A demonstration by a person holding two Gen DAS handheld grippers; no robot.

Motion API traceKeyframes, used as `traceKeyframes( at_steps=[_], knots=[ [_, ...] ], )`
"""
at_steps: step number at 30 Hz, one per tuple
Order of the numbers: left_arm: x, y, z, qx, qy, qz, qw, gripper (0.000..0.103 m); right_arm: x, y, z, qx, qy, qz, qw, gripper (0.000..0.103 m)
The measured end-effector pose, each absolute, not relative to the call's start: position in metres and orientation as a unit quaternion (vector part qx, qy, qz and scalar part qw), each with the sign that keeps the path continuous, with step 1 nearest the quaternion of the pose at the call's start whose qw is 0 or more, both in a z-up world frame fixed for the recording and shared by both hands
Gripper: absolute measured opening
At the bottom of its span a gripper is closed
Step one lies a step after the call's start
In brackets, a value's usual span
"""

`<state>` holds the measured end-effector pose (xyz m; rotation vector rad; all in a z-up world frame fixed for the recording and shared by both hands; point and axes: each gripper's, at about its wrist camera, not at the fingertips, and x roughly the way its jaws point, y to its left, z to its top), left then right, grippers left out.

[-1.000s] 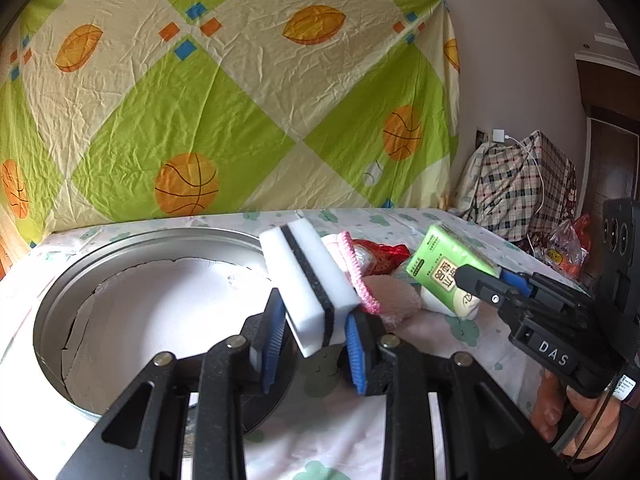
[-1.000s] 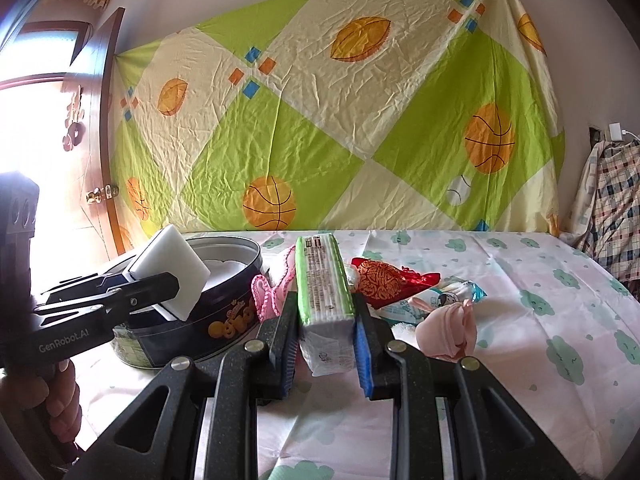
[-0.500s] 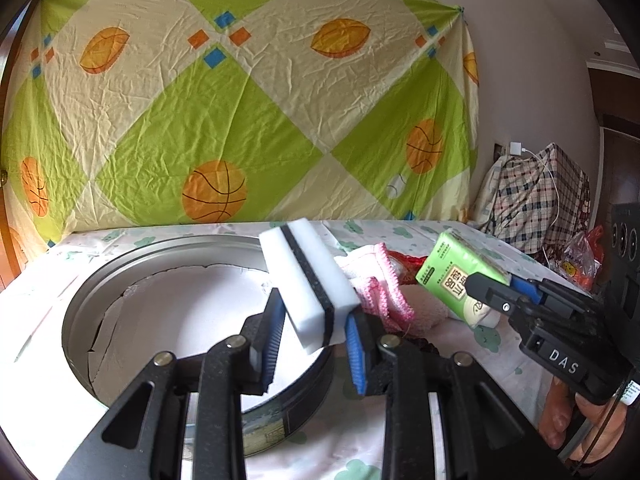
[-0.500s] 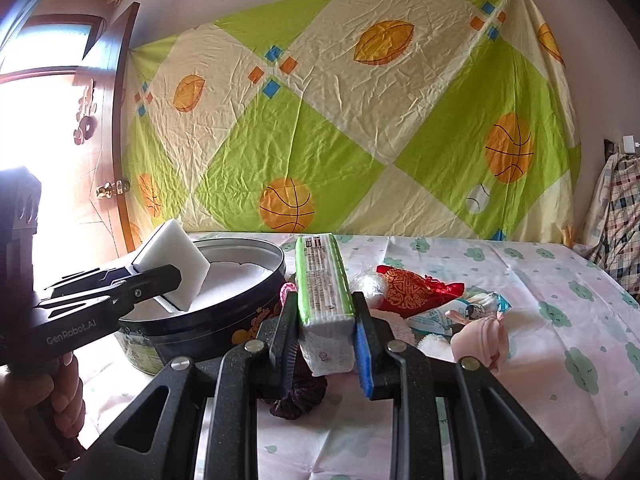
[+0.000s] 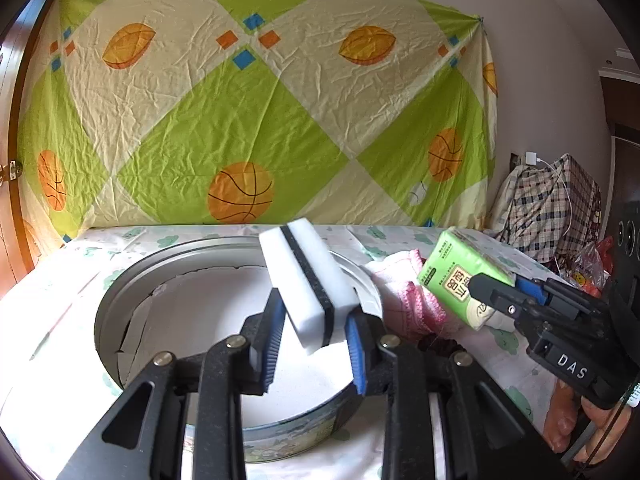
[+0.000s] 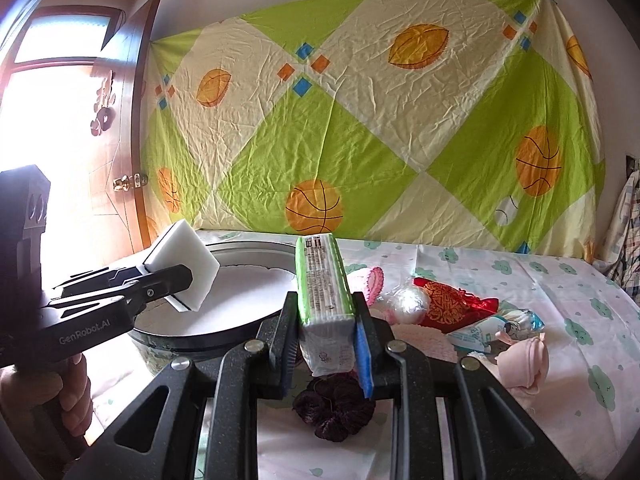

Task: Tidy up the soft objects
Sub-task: 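Carry the sponge with the left tool while the right tool carries the tissue pack over the tin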

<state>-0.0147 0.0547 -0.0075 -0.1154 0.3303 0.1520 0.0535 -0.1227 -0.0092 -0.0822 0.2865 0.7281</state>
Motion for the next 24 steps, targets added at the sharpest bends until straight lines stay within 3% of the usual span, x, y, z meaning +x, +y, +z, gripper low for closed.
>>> traceKeyframes(
  at_steps=[24],
  knots=[
    [0.001, 0.102, -0.008, -0.052, 0.195, 0.115, 0.973, 0.028, 0.064, -0.07, 0.011, -0.059, 0.149, 0.4, 0.902, 0.027]
  ],
)
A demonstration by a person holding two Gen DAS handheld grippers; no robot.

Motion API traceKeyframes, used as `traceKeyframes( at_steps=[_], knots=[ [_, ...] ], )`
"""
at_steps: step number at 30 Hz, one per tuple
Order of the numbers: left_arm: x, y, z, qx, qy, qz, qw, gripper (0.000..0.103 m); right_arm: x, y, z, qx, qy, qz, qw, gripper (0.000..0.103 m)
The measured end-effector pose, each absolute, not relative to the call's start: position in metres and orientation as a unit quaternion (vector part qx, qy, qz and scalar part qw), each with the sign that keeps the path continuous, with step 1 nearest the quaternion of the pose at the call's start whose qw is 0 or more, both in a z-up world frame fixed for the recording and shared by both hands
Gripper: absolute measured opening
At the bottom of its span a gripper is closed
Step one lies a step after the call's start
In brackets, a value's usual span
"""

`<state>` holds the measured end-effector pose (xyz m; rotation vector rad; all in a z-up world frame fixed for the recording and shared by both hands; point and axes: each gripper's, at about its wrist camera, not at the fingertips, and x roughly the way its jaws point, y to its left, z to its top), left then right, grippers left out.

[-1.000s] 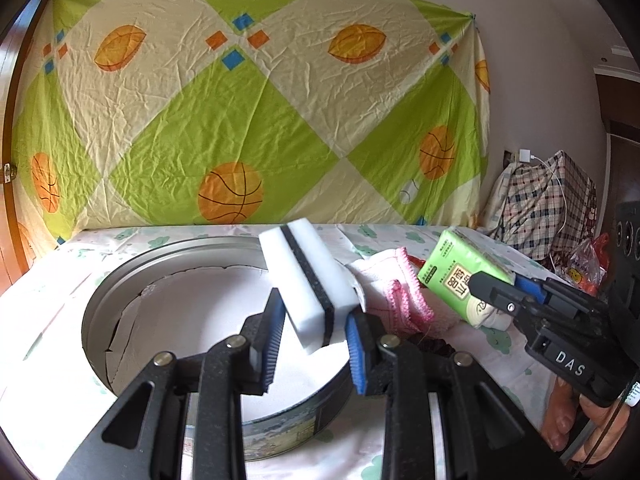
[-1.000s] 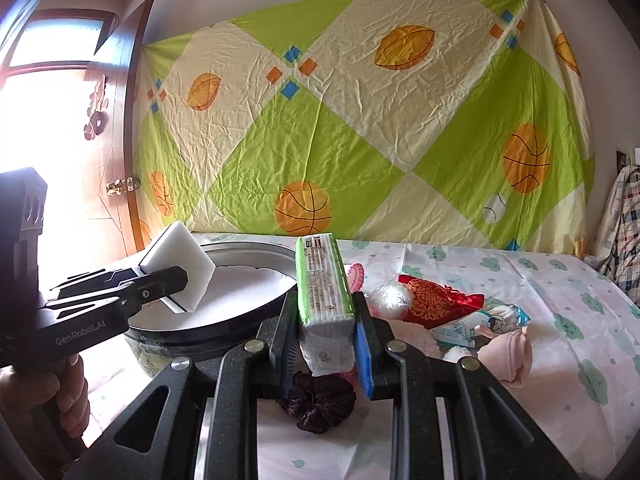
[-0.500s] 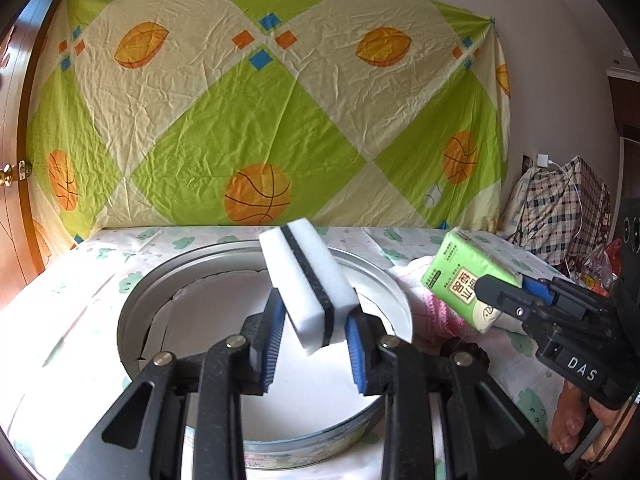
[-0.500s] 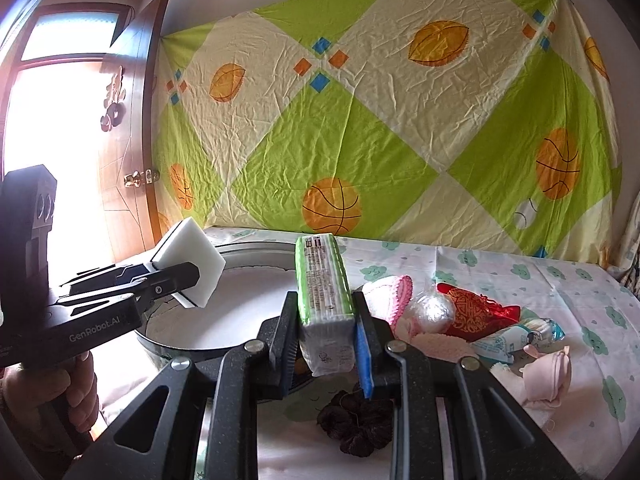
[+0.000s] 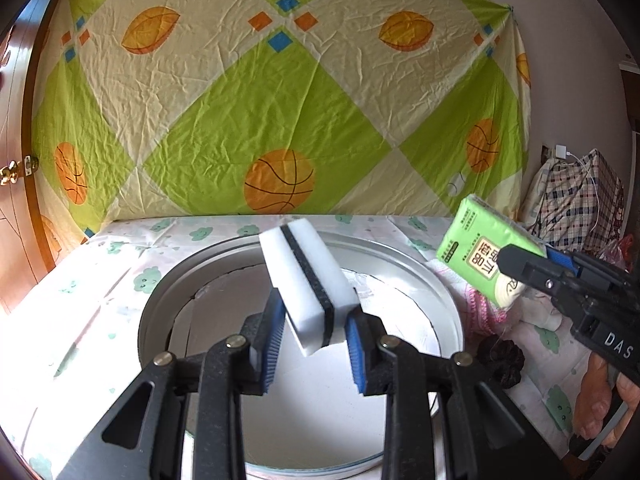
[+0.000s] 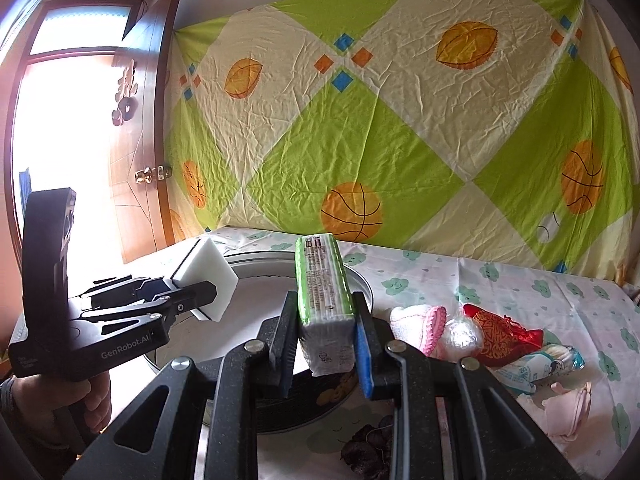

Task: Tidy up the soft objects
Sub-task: 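Carry the sponge with the left tool while the right tool carries the tissue pack over the tin, then open the left tool to drop the sponge while the right tool drops the tissue pack into the tin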

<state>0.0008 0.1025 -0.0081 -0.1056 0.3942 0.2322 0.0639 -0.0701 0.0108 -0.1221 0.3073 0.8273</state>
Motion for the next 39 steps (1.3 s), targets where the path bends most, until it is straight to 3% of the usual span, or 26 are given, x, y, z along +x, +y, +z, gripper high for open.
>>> traceKeyframes(
  at_steps=[19, 39],
  knots=[
    [0.039, 0.133, 0.003, -0.034, 0.237, 0.123, 0.963, 0.028, 0.113, -0.028, 0.022, -0.069, 0.184, 0.406, 0.892, 0.027],
    [0.087, 0.168, 0.003, -0.038, 0.341, 0.128, 0.93, 0.029, 0.175, 0.031, 0.006, -0.112, 0.255, 0.394, 0.876, 0.027]
  ],
)
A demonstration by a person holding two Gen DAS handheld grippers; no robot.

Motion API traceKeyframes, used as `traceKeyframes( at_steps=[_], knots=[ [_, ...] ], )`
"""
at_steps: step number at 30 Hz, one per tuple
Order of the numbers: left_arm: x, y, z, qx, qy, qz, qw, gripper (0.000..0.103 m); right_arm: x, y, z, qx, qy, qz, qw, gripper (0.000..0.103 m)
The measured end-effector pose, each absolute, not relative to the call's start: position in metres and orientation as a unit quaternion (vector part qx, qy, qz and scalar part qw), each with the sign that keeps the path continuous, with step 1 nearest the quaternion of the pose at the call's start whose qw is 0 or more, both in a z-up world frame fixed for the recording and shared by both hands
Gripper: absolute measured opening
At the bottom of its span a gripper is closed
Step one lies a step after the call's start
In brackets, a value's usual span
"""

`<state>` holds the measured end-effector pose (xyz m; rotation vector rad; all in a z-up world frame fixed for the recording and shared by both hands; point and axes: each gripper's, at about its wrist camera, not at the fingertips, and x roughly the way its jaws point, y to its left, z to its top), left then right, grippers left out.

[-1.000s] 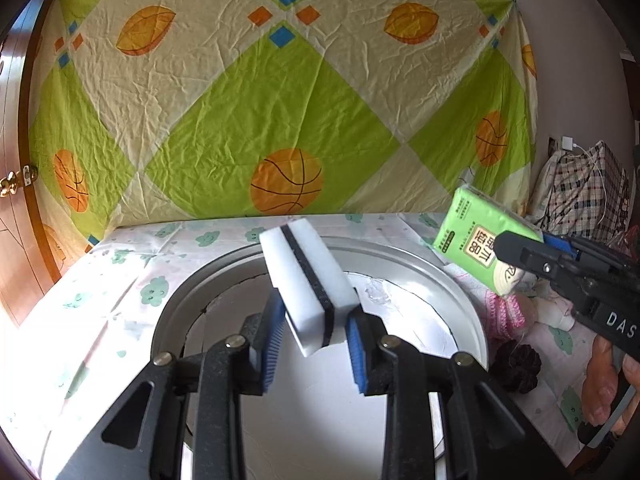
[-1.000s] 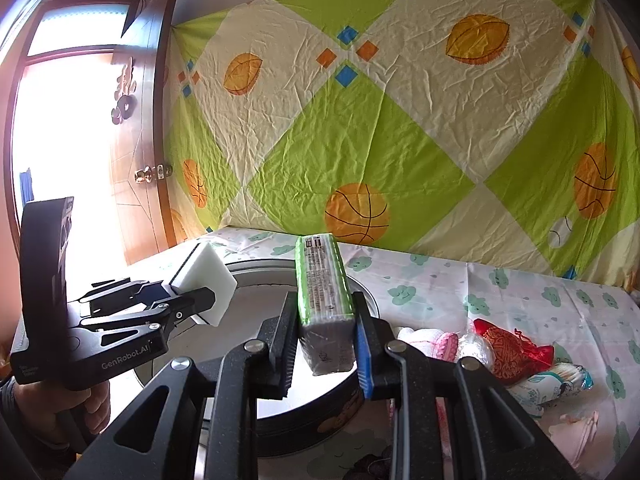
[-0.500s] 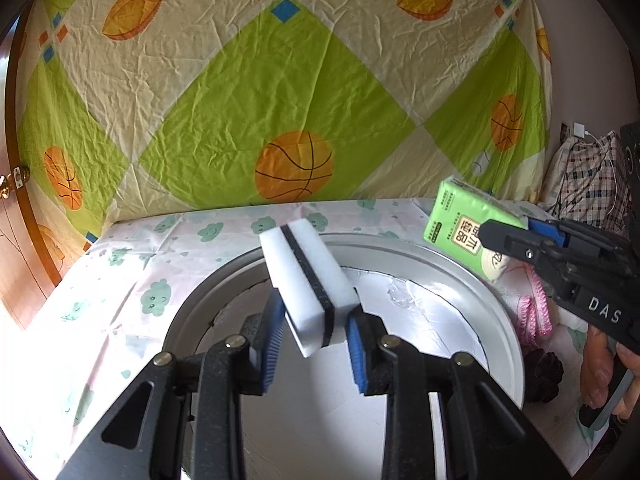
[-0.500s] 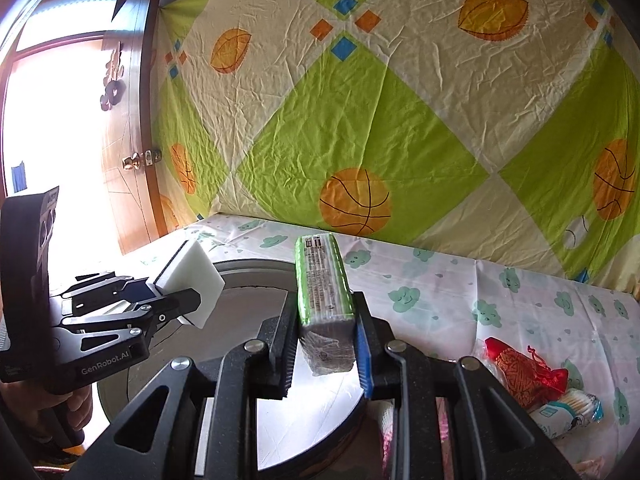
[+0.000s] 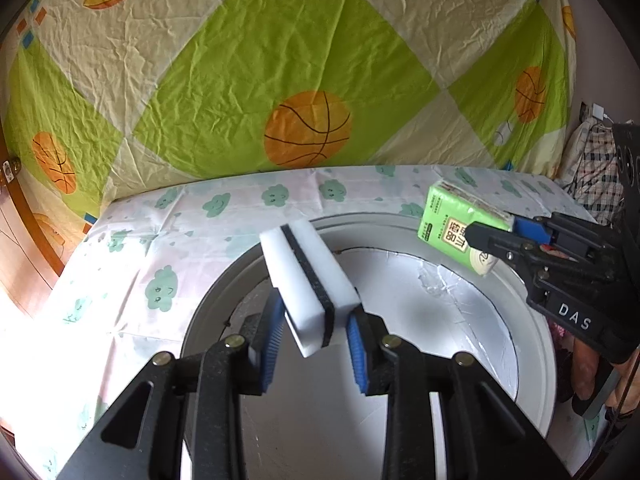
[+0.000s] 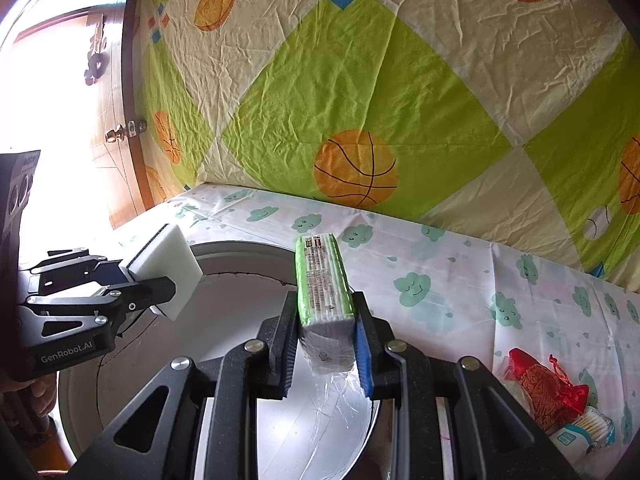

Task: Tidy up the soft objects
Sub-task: 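Open the left tool to drop the sponge while the right tool drops the tissue pack into the tin, then grasp the dark purple scrunchie with the left tool while the right tool moves to the pink sock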

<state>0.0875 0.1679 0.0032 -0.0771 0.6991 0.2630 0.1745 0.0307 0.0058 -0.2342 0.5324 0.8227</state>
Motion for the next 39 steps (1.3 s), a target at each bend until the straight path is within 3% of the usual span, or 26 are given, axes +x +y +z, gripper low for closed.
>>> traceKeyframes(
  at_steps=[21, 23, 25, 26, 27, 28, 30, 35, 39],
  knots=[
    [0.115, 0.176, -0.011, -0.031, 0.412, 0.125, 0.902, 0.032, 0.197, 0.055, -0.011, -0.141, 0.308, 0.381, 0.86, 0.027],
    [0.115, 0.176, -0.01, -0.029, 0.413, 0.126, 0.901, 0.036, 0.198, 0.055, -0.011, -0.14, 0.31, 0.381, 0.86, 0.028],
    [0.116, 0.176, -0.01, -0.026, 0.412, 0.13, 0.901, 0.046, 0.199, 0.056, -0.011, -0.141, 0.312, 0.38, 0.859, 0.029],
    [0.115, 0.175, -0.009, -0.026, 0.409, 0.13, 0.903, 0.058, 0.2, 0.056, -0.011, -0.138, 0.317, 0.382, 0.857, 0.031],
    [0.114, 0.174, -0.008, -0.023, 0.404, 0.13, 0.905, 0.069, 0.201, 0.056, -0.011, -0.135, 0.322, 0.385, 0.854, 0.039],
    [0.112, 0.174, -0.006, -0.02, 0.398, 0.133, 0.907, 0.074, 0.201, 0.056, -0.011, -0.134, 0.324, 0.386, 0.853, 0.045],
    [0.107, 0.172, -0.002, -0.018, 0.386, 0.135, 0.913, 0.081, 0.198, 0.053, -0.008, -0.132, 0.314, 0.383, 0.859, 0.069],
    [0.084, 0.161, 0.01, -0.031, 0.335, 0.137, 0.932, 0.083, 0.187, 0.037, 0.005, -0.105, 0.291, 0.386, 0.869, 0.071],
    [0.053, 0.138, 0.018, -0.029, 0.271, 0.144, 0.951, 0.101, 0.162, 0.007, 0.015, -0.102, 0.263, 0.386, 0.878, 0.071]
  ],
)
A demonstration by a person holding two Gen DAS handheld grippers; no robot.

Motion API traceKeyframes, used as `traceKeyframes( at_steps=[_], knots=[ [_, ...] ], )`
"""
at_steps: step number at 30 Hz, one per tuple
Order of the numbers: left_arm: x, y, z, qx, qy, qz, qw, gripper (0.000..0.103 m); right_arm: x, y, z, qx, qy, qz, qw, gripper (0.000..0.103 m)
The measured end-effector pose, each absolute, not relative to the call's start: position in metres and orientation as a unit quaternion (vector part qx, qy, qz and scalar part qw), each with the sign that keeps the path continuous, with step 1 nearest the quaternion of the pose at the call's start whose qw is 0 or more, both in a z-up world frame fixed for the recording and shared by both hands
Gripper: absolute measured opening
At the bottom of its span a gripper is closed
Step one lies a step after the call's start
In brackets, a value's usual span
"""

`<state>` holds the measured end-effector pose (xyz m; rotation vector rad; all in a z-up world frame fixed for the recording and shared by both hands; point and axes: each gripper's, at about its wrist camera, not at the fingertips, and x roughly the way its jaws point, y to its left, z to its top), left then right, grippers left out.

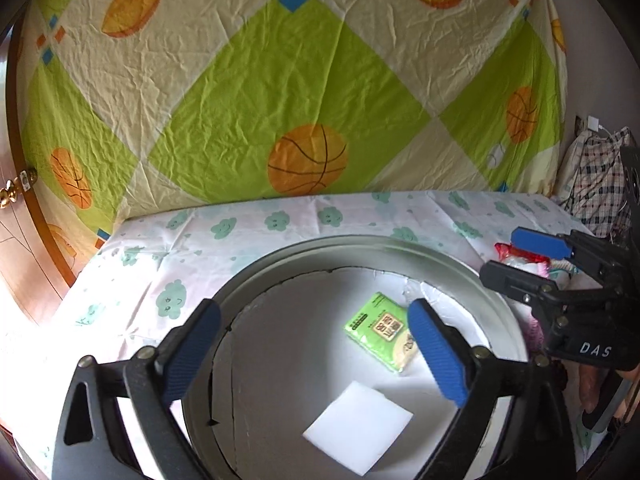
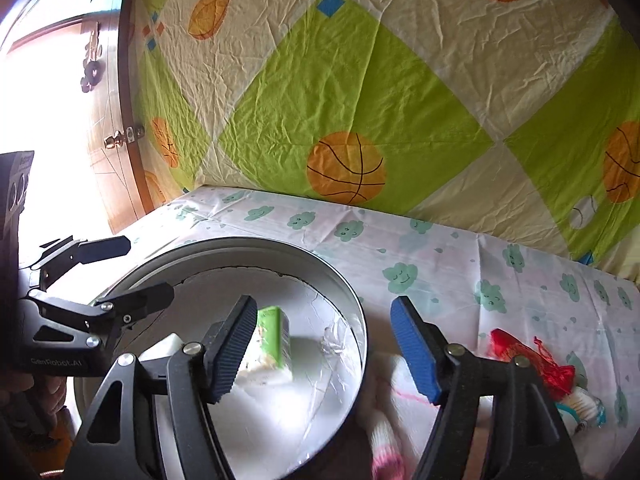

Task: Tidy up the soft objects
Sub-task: 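Grasp the dark purple scrunchie with the left tool while the right tool moves to the pink sock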

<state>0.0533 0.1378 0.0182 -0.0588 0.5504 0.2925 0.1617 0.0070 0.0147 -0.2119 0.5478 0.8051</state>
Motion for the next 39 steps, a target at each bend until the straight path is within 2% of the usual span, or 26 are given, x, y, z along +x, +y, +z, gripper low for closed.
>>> traceKeyframes(
  at_steps=[6, 14, 17, 22, 24, 25, 32, 39],
  knots=[
    [0.03, 0.086, 0.013, -0.029, 0.237, 0.094, 0.966, 0.102, 0.121, -0.069, 0.012, -0.099, 0.23, 0.36, 0.899, 0.076],
    [0.035, 0.002, -0.013, 0.004, 0.252, 0.026, 0.967, 0.101, 0.104, -0.167, -0.01, -0.055, 0.224, 0.275, 0.933, 0.077],
    [0.042, -0.019, -0.021, 0.015, 0.264, 0.011, 0.964, 0.098, 0.105, -0.19, -0.015, -0.042, 0.221, 0.249, 0.942, 0.077],
    [0.05, -0.043, -0.028, 0.039, 0.269, 0.008, 0.962, 0.096, 0.11, -0.21, -0.023, -0.03, 0.219, 0.225, 0.949, 0.077],
    [0.053, -0.048, -0.03, 0.039, 0.278, 0.003, 0.96, 0.082, 0.114, -0.213, -0.026, -0.031, 0.221, 0.217, 0.95, 0.077],
    [0.053, -0.052, -0.03, 0.045, 0.277, 0.003, 0.96, 0.08, 0.116, -0.214, -0.028, -0.03, 0.223, 0.215, 0.95, 0.077],
    [0.059, -0.069, -0.04, 0.052, 0.294, -0.027, 0.954, 0.08, 0.128, -0.22, -0.031, -0.006, 0.253, 0.219, 0.942, 0.077],
    [0.071, -0.054, -0.049, 0.001, 0.328, -0.046, 0.944, 0.081, 0.139, -0.229, -0.037, 0.025, 0.28, 0.219, 0.934, 0.077]
  ],
)
